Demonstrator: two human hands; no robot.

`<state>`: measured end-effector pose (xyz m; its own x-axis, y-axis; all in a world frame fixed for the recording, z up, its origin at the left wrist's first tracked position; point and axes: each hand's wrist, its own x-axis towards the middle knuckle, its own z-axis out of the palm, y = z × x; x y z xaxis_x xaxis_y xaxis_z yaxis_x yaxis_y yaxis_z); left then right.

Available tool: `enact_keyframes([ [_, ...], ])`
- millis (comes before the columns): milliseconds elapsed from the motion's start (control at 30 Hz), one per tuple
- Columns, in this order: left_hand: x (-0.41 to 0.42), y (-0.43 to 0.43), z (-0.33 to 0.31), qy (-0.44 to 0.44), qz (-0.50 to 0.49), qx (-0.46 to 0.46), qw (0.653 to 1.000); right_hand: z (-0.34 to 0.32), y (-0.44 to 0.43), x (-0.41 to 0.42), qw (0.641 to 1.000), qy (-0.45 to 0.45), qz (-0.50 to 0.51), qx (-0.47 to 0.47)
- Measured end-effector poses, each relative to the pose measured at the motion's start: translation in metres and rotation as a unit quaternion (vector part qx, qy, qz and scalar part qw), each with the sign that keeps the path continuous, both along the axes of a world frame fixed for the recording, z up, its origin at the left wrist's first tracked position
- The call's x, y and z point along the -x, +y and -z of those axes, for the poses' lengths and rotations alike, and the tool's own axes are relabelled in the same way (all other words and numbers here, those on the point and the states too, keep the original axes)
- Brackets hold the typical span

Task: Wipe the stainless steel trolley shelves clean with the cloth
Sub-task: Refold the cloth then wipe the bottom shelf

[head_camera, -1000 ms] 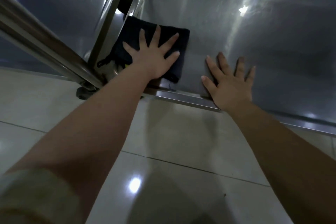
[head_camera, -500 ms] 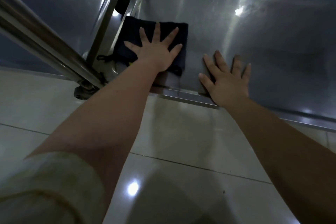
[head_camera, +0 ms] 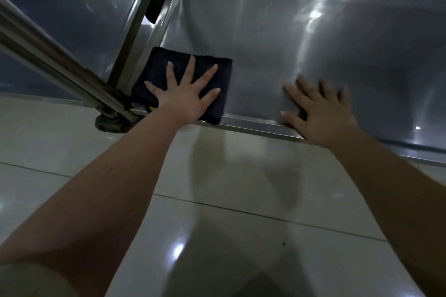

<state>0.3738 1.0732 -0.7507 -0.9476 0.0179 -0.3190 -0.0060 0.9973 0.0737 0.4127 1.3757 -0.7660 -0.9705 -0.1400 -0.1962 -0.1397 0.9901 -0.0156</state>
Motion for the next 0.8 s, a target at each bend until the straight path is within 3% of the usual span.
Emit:
enact_keyframes([
  [133,-0.005,0.016,0.002,0.007,-0.018,0.009,1.0,-0.001,0.071,-0.015,0.994,-0.017,0.111,0.007],
  [300,-0.038,0.121,0.001,0.015,0.071,-0.002,0.997,0.002,0.073,-0.014,0.994,-0.026,0.109,0.003],
  [400,-0.054,0.2,0.0,-0.012,0.103,-0.011,0.995,0.001,0.081,-0.014,0.985,-0.011,0.135,0.104],
  [433,-0.057,0.224,-0.001,-0.026,0.104,-0.011,0.994,0.002,0.084,-0.015,0.967,0.008,0.162,0.199],
  [467,-0.058,0.246,-0.002,-0.04,0.105,-0.012,0.994,-0.002,0.086,-0.016,0.922,0.025,0.209,0.324],
  [533,-0.059,0.279,-0.005,-0.065,0.107,-0.025,0.992,-0.016,0.088,-0.019,0.766,0.055,0.32,0.555],
  [567,-0.058,0.287,-0.008,-0.075,0.104,-0.047,0.991,-0.024,0.089,-0.02,0.709,0.071,0.35,0.608],
  [600,-0.058,0.289,-0.011,-0.08,0.091,-0.087,0.989,-0.03,0.089,-0.021,0.694,0.08,0.357,0.62],
  [633,-0.056,0.283,-0.015,-0.072,0.071,-0.137,0.985,-0.034,0.088,-0.022,0.709,0.086,0.342,0.611],
  [700,-0.051,0.255,-0.024,-0.015,0.053,-0.189,0.98,-0.038,0.081,-0.02,0.771,0.089,0.286,0.562],
  [800,-0.033,0.189,-0.025,0.09,0.08,-0.098,0.988,-0.035,0.058,-0.015,0.851,0.073,0.239,0.461],
])
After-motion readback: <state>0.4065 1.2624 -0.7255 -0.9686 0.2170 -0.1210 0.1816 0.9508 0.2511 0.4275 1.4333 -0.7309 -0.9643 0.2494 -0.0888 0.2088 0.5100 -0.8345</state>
